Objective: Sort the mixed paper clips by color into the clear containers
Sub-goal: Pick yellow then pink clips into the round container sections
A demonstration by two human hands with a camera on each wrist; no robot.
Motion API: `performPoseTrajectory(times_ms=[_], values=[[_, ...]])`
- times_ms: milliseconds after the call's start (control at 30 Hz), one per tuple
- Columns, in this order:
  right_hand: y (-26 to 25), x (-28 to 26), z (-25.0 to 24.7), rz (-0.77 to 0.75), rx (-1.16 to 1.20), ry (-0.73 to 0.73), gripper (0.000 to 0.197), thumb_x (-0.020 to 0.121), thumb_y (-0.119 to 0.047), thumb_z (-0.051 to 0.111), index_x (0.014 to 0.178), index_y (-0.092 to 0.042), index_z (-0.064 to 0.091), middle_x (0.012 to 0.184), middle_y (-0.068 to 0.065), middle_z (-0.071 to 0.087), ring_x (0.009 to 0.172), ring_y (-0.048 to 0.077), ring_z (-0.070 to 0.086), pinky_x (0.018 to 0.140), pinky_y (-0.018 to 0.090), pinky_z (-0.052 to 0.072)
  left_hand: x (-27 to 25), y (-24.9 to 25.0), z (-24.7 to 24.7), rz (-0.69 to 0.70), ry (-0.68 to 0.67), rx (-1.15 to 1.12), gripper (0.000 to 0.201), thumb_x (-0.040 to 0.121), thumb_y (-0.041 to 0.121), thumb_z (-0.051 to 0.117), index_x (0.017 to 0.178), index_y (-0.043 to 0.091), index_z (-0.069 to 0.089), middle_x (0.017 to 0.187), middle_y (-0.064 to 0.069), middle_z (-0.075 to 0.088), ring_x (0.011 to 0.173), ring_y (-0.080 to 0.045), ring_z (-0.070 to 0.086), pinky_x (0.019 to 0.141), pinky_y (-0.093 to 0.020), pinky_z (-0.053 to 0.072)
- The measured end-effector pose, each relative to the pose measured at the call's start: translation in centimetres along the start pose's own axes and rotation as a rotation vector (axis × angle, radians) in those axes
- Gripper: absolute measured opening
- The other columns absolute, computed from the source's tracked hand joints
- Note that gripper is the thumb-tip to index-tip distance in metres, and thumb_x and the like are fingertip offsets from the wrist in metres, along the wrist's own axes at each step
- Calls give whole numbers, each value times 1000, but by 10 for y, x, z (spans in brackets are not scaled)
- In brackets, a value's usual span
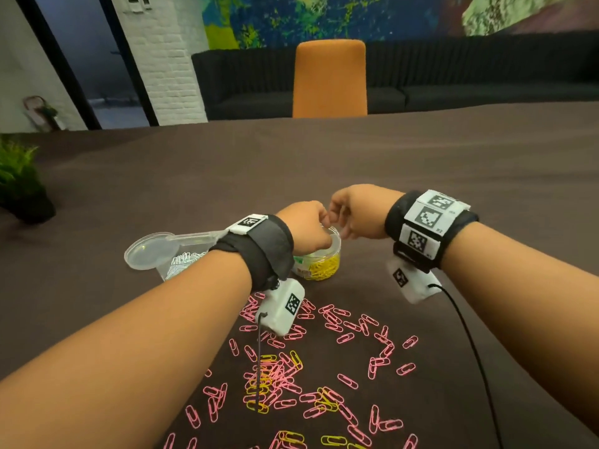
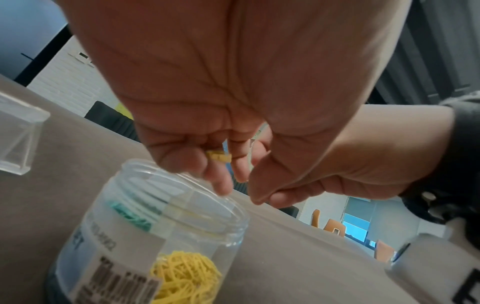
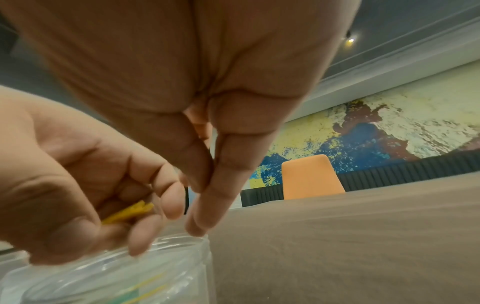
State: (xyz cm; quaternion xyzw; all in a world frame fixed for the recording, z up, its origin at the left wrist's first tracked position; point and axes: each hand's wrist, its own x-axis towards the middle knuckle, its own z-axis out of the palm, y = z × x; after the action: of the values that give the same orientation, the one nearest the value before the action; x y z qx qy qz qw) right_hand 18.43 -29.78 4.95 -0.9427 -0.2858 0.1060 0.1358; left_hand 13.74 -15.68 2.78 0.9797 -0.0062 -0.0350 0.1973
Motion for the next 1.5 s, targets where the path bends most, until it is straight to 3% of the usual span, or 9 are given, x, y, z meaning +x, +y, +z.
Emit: performPoseTrajectory(times_ms=[133,333,467,633,833,1067,1267,1433,1500], values=[[9,-1,0,14,133,87,26,79,4,63,89,-20,59,78,-3,65,89,24,70,84,47,57,1,4,2,6,-52,-15,33,86,22,61,119,24,58,109,2,60,101,-19,58,82,-29,46],[-2,-3,11,-97,125,212,11,81,-14,70,88,-22,65,82,-7,64,72,11,57,64,24,47,-13,0,-10,67,-16,92,21,87,11,56,103,15,69,101,0,69,96,-20,63,83,-33,52],[-2,1,27,-126,-35,143,10,83,-22,70,85,-29,65,85,-12,58,87,15,59,77,29,49,-44,-32,-28,75,64,66,28,85,13,58,109,22,70,101,7,71,96,-12,65,90,-29,51],[-24,-23,42,-253,-114,256,11,86,-32,68,97,-30,68,100,-7,56,94,17,57,84,34,50,-114,-92,-49,-1,-42,156,10,84,18,68,90,25,73,82,13,69,77,-1,62,71,-17,47],[-76,-61,84,-360,-120,-161,12,89,-18,59,89,-28,65,85,-10,65,81,11,61,75,29,53,-174,-133,-19,-67,-337,249,13,84,30,72,96,32,73,85,15,70,74,2,62,76,-22,52],[-99,-67,105,-354,-210,-299,12,90,-37,65,94,-27,70,86,-8,68,79,10,60,74,29,52,-186,-142,-3,-8,-240,256,8,85,33,69,93,32,71,88,13,65,79,-1,59,76,-28,51],[-100,-69,114,-349,-221,-320,7,91,-21,60,89,-26,64,84,-8,65,78,10,58,68,25,48,-193,-138,3,44,-157,271,5,86,25,58,82,25,62,83,11,63,76,-5,57,73,-31,52],[-94,-72,114,-398,-197,-156,12,91,-24,59,81,-28,54,83,-9,60,78,12,58,73,29,53,-211,-157,-16,-47,147,-37,19,86,14,57,92,32,60,75,10,60,61,1,53,64,-20,43],[-94,-74,113,-398,-177,-110,12,90,-25,61,81,-27,54,80,-9,61,76,10,58,71,29,53,-217,-169,-28,-169,117,-200,28,87,12,50,97,32,66,71,8,58,56,-1,51,61,-19,44]])
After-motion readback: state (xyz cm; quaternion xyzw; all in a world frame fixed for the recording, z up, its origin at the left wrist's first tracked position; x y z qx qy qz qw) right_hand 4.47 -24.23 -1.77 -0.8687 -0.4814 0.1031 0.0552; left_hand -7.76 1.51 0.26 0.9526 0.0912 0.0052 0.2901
